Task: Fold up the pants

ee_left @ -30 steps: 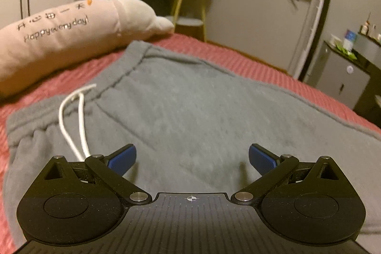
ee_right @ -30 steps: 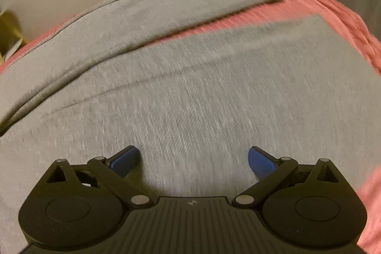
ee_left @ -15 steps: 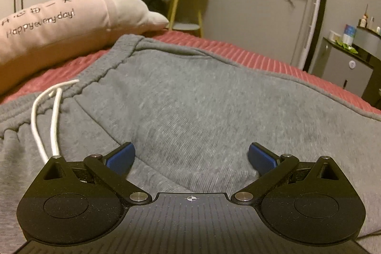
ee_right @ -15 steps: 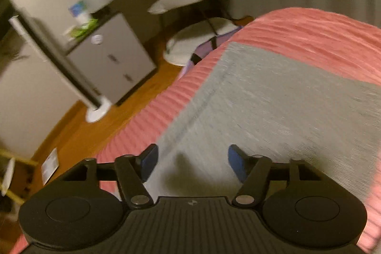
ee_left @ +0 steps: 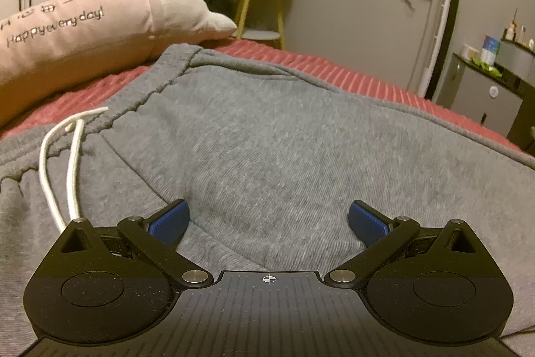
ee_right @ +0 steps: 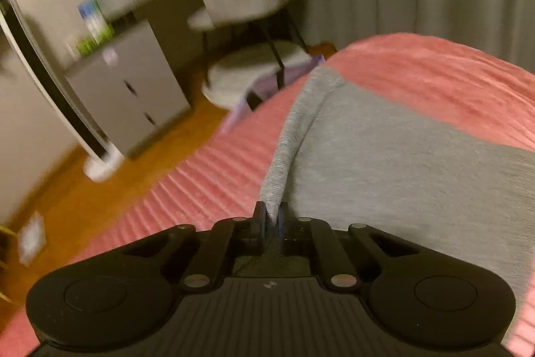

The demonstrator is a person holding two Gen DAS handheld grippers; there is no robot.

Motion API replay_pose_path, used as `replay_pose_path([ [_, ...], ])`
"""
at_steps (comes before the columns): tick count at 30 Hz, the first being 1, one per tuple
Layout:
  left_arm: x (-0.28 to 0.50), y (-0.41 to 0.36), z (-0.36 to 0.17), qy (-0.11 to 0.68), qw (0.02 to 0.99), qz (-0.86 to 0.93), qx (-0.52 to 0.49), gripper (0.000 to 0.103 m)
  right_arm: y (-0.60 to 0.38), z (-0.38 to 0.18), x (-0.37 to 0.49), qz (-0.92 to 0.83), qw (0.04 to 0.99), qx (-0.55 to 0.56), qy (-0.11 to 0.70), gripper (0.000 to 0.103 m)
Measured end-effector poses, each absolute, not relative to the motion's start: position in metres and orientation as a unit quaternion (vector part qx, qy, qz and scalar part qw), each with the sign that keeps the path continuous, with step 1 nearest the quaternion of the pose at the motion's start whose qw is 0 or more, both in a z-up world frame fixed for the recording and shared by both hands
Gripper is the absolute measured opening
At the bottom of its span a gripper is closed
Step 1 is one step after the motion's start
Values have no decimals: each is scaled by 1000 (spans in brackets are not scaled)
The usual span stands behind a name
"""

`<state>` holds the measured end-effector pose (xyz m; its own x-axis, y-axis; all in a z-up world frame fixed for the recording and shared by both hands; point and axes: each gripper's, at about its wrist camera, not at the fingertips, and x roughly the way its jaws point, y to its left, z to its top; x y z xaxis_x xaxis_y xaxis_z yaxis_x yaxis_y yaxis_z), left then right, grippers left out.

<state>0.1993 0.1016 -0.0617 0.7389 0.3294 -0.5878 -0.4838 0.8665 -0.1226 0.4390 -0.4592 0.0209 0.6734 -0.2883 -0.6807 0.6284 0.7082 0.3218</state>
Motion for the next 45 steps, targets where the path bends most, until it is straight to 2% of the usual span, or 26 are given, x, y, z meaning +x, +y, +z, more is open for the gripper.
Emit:
replay_pose_path([
  [4, 191, 106, -57, 265, 927, 211, -161, 103, -476, 43, 318, -234, 885, 330, 229, 5],
  [7, 181, 106, -48, 231, 939, 193, -168, 103, -474, 39, 217, -254, 887, 342, 178, 2],
  [11, 174, 102, -36, 219, 949, 153, -165, 103, -481, -2, 137, -342, 861, 308, 217, 1],
  [12, 174, 103, -34, 229, 947, 140, -175, 103, -492, -15, 127, -348, 844, 333, 236, 5],
  [14, 177, 107, -29, 249, 941, 113, -201, 103, -514, -27, 117, -319, 819, 417, 232, 5],
  [16, 183, 115, -23, 277, 927, 86, -237, 103, -526, -34, 117, -280, 806, 476, 213, 16],
  [17, 188, 120, -19, 291, 917, 76, -262, 103, -529, -35, 121, -264, 804, 491, 205, 32],
  [18, 192, 126, -17, 299, 909, 67, -282, 103, -532, -39, 127, -252, 801, 504, 203, 38],
  [21, 211, 147, -8, 307, 885, 32, -348, 103, -534, -48, 145, -216, 802, 513, 218, 38],
  [25, 255, 163, 2, 336, 875, 38, -346, 103, -541, -57, 162, -193, 798, 532, 210, 34],
  [26, 265, 166, 4, 338, 877, 44, -339, 103, -539, -56, 162, -186, 802, 530, 203, 19],
  [27, 273, 169, 5, 341, 876, 49, -337, 103, -541, -56, 165, -179, 806, 527, 202, 10],
  [33, 327, 181, -13, 377, 850, 49, -364, 102, -550, -73, 173, -175, 784, 554, 218, 16],
  [35, 343, 183, -26, 394, 833, 50, -385, 84, -550, -74, 172, -169, 781, 563, 209, 21],
  [36, 350, 183, -31, 406, 825, 50, -389, 71, -550, -74, 173, -166, 781, 565, 207, 27],
  [37, 357, 183, -37, 420, 816, 53, -393, 67, -551, -73, 175, -164, 780, 567, 207, 29],
  [39, 367, 182, -46, 436, 807, 58, -395, 66, -552, -72, 179, -168, 780, 566, 210, 30],
  [40, 370, 182, -47, 440, 805, 59, -393, 61, -552, -71, 181, -168, 781, 562, 213, 30],
  [41, 373, 182, -46, 442, 805, 61, -392, 52, -553, -69, 185, -172, 784, 554, 220, 26],
  [42, 374, 183, -44, 445, 804, 58, -390, 12, -552, -67, 188, -180, 785, 546, 231, 13],
  [43, 375, 183, -41, 449, 802, 47, -391, 6, -553, -65, 188, -186, 786, 539, 239, 4],
  [45, 365, 187, -27, 430, 809, 40, -398, 7, -553, -56, 187, -184, 789, 536, 237, 5],
])
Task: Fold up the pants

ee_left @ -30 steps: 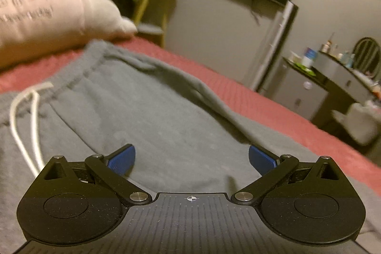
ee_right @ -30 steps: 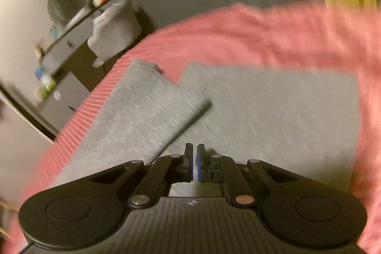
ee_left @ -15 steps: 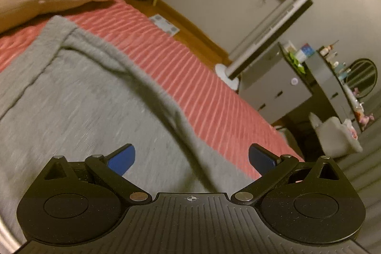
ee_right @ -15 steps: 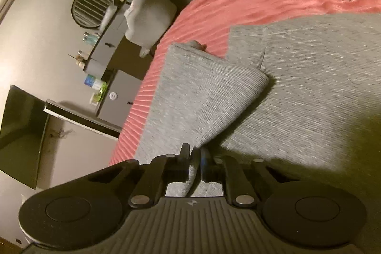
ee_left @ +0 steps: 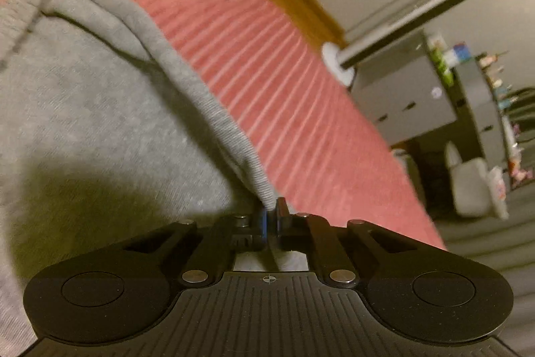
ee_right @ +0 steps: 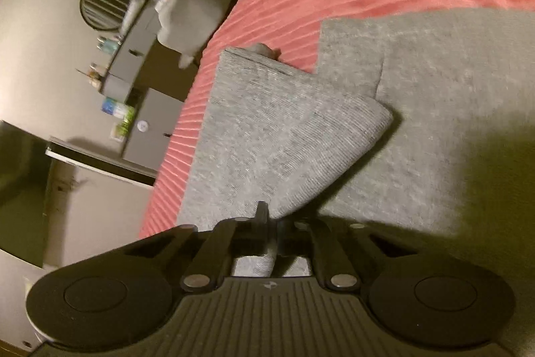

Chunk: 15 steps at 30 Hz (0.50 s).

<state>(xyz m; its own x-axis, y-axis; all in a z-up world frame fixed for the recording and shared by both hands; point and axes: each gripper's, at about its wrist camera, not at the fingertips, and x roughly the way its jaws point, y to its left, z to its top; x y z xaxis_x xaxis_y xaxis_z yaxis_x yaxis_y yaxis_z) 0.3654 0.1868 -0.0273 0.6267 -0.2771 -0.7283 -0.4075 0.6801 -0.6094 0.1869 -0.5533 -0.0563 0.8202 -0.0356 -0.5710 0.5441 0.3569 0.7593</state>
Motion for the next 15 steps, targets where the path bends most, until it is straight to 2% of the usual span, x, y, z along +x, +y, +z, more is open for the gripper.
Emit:
replay_pose_path([
  [4, 326, 189, 25, 373, 846, -2, -382, 7, -553, -16, 172, -153, 813, 526, 198, 5],
  [9, 216, 179, 96, 282, 891, -62, -349, 7, -562, 37, 124, -130, 841, 508, 134, 4],
  [12, 145, 165, 98, 278, 890, -69, -356, 7, -573, 53, 82, -131, 854, 492, 106, 4],
  [15, 91, 153, 63, 319, 870, -39, -374, 7, -582, 44, 48, -153, 856, 478, 125, 5],
])
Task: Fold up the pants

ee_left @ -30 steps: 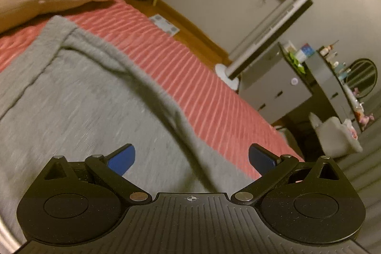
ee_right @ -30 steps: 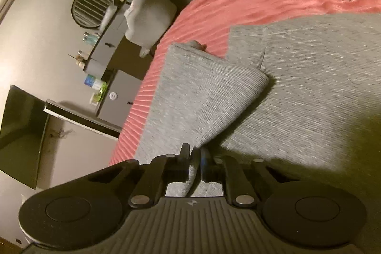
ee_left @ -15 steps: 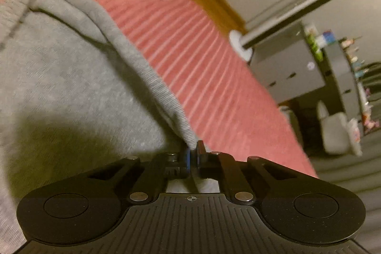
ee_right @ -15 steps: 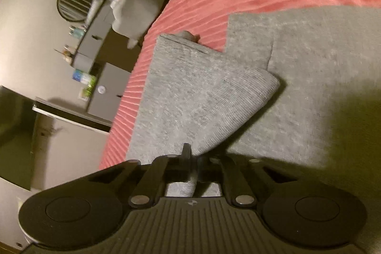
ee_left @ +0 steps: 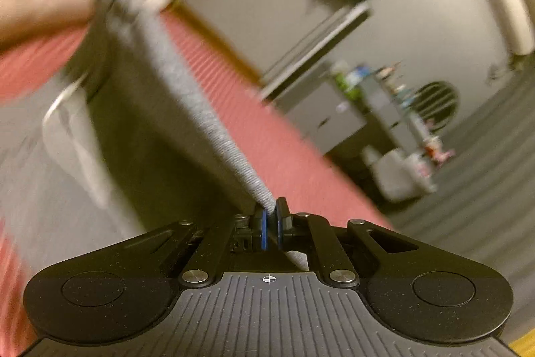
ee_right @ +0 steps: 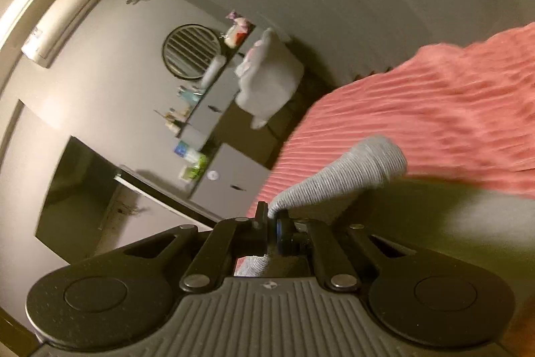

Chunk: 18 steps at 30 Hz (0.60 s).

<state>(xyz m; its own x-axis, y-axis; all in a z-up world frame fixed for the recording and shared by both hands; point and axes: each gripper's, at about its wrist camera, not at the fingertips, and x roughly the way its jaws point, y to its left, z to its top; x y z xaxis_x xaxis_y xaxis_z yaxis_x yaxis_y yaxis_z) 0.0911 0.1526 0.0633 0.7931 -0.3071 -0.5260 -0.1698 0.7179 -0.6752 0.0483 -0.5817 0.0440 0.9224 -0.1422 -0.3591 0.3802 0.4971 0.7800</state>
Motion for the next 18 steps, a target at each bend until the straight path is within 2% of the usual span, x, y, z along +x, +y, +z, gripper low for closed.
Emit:
replay_pose_path([
  [3, 82, 151, 22, 379, 838, -13, -392, 8, -587, 15, 31, -186, 846, 467, 176, 5],
  [6, 82, 162, 3, 391, 827, 52, -400, 20, -589, -24, 27, -224, 822, 468, 236, 5],
  [7, 80, 164, 3, 383, 835, 68, -390, 39, -587, -33, 28, -232, 814, 473, 245, 7],
  [8, 80, 168, 6, 372, 841, 83, -385, 50, -586, -41, 26, -237, 806, 480, 251, 9],
  [9, 80, 172, 9, 356, 844, 101, -387, 73, -585, -48, 22, -234, 801, 490, 250, 10],
  [10, 81, 176, 11, 341, 849, 114, -388, 85, -584, -51, 19, -227, 799, 501, 243, 10],
  [12, 81, 189, 14, 328, 847, 143, -392, 86, -586, -56, 15, -211, 794, 521, 233, 18],
  [13, 83, 196, 13, 322, 843, 144, -405, 90, -587, -58, 14, -205, 791, 530, 228, 21],
  [15, 95, 207, 5, 331, 825, 157, -431, 90, -590, -60, 17, -188, 786, 543, 226, 33],
  [17, 98, 219, -6, 342, 809, 181, -443, 83, -589, -57, 24, -185, 787, 540, 234, 34],
  [18, 99, 224, -10, 348, 802, 185, -450, 70, -588, -55, 27, -184, 792, 530, 239, 34],
])
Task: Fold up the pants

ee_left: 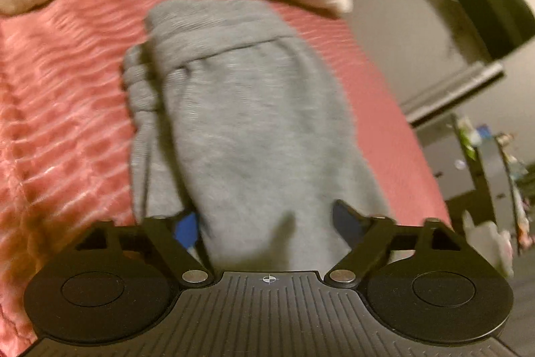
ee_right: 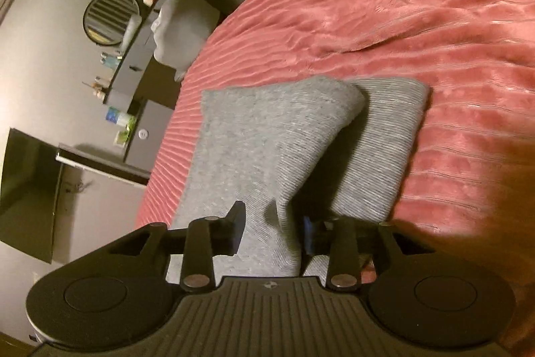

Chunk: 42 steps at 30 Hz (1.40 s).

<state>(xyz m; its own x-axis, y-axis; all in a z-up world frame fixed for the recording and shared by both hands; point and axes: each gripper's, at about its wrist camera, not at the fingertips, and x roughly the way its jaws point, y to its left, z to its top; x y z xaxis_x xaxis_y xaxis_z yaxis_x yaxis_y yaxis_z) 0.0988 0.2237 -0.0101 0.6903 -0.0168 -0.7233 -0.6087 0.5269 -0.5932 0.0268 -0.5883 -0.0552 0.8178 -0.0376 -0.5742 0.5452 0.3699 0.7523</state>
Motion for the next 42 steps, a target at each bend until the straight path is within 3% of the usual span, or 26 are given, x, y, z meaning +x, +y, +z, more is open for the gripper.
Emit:
replay_pose_path([
  [1, 101, 228, -13, 353, 795, 183, -458, 49, -586, -52, 30, -185, 798, 519, 243, 32],
  [2, 104, 234, -12, 360, 788, 180, -466, 38, -584, -49, 34, -191, 804, 505, 251, 22],
  [3, 104, 240, -10, 365, 784, 178, -469, 13, -583, -47, 38, -192, 806, 495, 260, 5],
  [8, 100, 262, 2, 334, 809, 129, -466, 16, -583, -36, 40, -182, 815, 493, 243, 5],
  [11, 94, 271, -1, 330, 813, 145, -458, 36, -585, -34, 33, -182, 813, 504, 230, 5],
  [12, 94, 271, -1, 331, 812, 148, -457, 49, -585, -34, 31, -181, 814, 504, 226, 5],
  [13, 94, 271, -4, 332, 809, 155, -460, 51, -584, -35, 30, -179, 816, 503, 224, 5],
  [15, 90, 276, -7, 330, 802, 153, -474, 50, -582, -39, 34, -187, 814, 495, 239, 8],
  [16, 94, 279, -8, 335, 795, 145, -484, 42, -582, -42, 39, -196, 809, 495, 250, 12],
  [17, 105, 278, -9, 342, 791, 143, -486, 26, -583, -44, 43, -199, 804, 499, 256, 24],
  [18, 113, 281, -7, 353, 787, 141, -486, 11, -582, -45, 47, -201, 803, 500, 256, 24],
  [19, 121, 285, -6, 365, 781, 139, -488, 11, -580, -43, 54, -202, 804, 496, 259, 23],
  [20, 128, 286, -3, 364, 779, 136, -492, 11, -578, -38, 65, -203, 805, 489, 267, 10],
  [21, 132, 286, 4, 354, 786, 121, -492, 10, -577, -31, 75, -203, 809, 479, 274, 5],
  [24, 133, 279, 57, 277, 829, 59, -482, 10, -566, 16, 113, -176, 838, 440, 270, 5],
  [28, 100, 281, 105, 151, 858, -26, -490, 10, -568, 91, 99, -61, 863, 494, 91, 5],
  [32, 68, 293, 81, 181, 871, -17, -456, 11, -582, 96, 48, -31, 872, 487, -20, 5],
  [35, 58, 296, 23, 291, 838, 15, -462, 12, -597, 50, 19, -94, 871, 481, 37, 5],
  [38, 61, 284, -27, 401, 802, 63, -438, 12, -602, -13, 11, -207, 856, 443, 169, 5],
  [40, 61, 282, -37, 402, 792, 79, -452, 14, -603, -52, 10, -255, 825, 444, 240, 5],
  [42, 62, 285, -35, 395, 775, 89, -484, 14, -599, -61, 2, -256, 826, 453, 215, 5],
])
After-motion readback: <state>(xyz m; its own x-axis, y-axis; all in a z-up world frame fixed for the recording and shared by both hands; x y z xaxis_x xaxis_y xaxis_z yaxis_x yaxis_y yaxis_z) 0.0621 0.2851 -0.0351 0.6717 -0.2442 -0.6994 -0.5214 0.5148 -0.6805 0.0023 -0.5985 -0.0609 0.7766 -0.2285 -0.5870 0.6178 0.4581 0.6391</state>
